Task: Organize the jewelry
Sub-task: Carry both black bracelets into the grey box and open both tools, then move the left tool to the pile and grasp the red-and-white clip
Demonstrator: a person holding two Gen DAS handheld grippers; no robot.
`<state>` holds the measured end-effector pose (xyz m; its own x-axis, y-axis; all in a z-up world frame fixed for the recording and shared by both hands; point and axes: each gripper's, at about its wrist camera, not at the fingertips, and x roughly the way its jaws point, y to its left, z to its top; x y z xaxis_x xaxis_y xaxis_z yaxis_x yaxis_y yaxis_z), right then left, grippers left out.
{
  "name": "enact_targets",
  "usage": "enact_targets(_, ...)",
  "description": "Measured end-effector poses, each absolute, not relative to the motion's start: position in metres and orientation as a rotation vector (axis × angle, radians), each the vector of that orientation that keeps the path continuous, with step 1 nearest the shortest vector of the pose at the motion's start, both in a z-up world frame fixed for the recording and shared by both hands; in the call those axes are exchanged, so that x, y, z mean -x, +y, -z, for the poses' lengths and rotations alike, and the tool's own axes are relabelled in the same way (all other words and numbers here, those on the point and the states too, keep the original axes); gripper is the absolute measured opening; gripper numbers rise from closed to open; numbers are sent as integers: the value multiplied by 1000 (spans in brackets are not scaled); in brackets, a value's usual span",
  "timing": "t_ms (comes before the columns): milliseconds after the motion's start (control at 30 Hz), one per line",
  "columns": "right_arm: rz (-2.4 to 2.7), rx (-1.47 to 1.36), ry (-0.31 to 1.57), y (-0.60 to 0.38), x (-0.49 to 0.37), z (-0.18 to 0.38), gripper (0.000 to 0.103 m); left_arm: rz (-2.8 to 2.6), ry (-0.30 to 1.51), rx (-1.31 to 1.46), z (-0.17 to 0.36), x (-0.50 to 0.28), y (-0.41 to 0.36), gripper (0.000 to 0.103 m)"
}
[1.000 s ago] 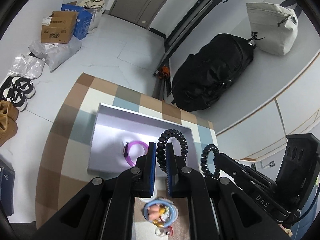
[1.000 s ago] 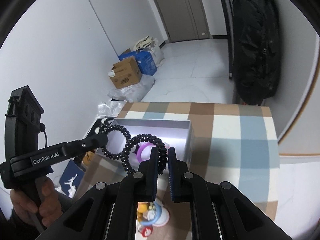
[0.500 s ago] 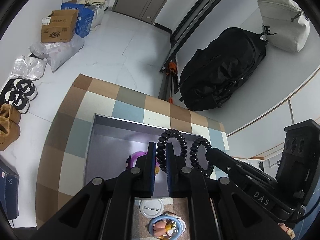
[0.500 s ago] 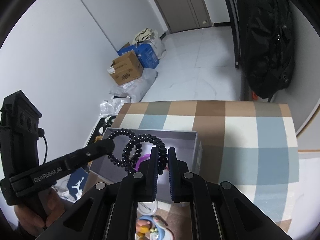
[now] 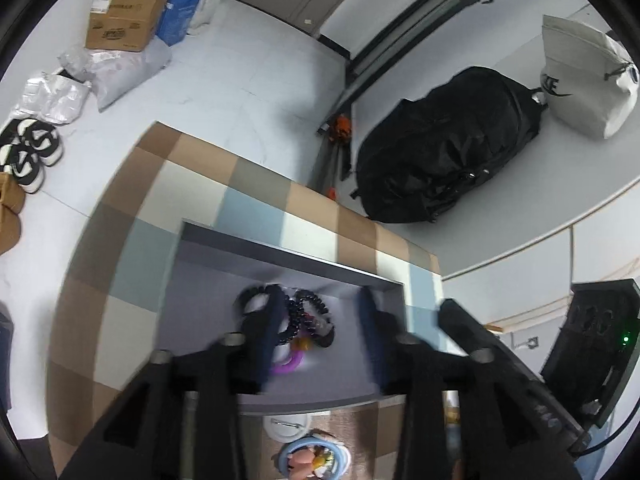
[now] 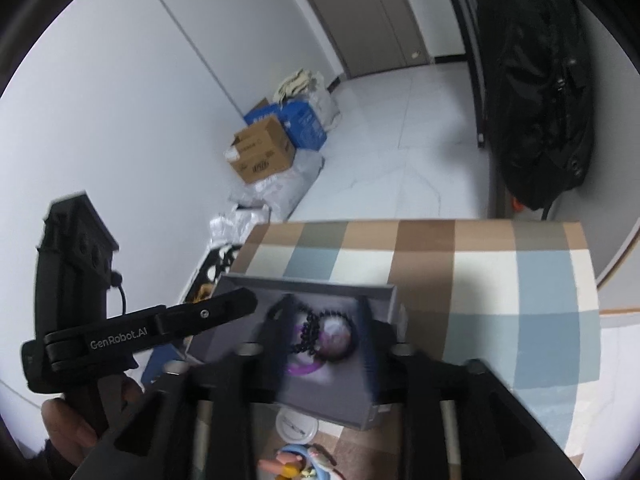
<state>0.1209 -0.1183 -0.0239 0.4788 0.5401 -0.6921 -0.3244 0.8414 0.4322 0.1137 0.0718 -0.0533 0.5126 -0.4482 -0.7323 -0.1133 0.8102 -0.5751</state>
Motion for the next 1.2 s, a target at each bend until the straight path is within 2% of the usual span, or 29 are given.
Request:
enact_targets(33,-526,-272,927,-122,-121,23,50,211,1020,618,53,-112,72,48)
enact_targets(100,-528,-301,928,-128,-121,22,53,205,1014,611,51,-111,72,49)
enact_targets(167,-521,-306,930,-130,-121,22,63,204,1014,588,48,-109,70,49)
enact_targets(233,-527,-300,932,-129,-119,21,67,193,1012,570,47,-106,69,49)
enact_targets(300,-532,-286,933,-127,-116,20,75,189,1014,549,45,-102,67,49)
enact_targets(400,-534,-271,922,-127,-110,20,81,178,1014,507,43,-97,64,55)
enact_targets(467,-538,-263,920,-127,-106,20,83,160,1003,474,41,-92,63,61)
enact_targets(567,-539,-250,924,-127,-100,20,86,139,981,434,36,-82,63,62)
enact_targets(700,-535,-248,912,-129,-88,17,95,125,960,413,35,-70,63,72)
enact_targets(1033,-542,-200,891,-134,-57,21,100,133,897,399,34,-40,61,72)
enact_targets(1200,-520,-200,898,-145,-41,23,103,165,932,356,40,-27,48,72)
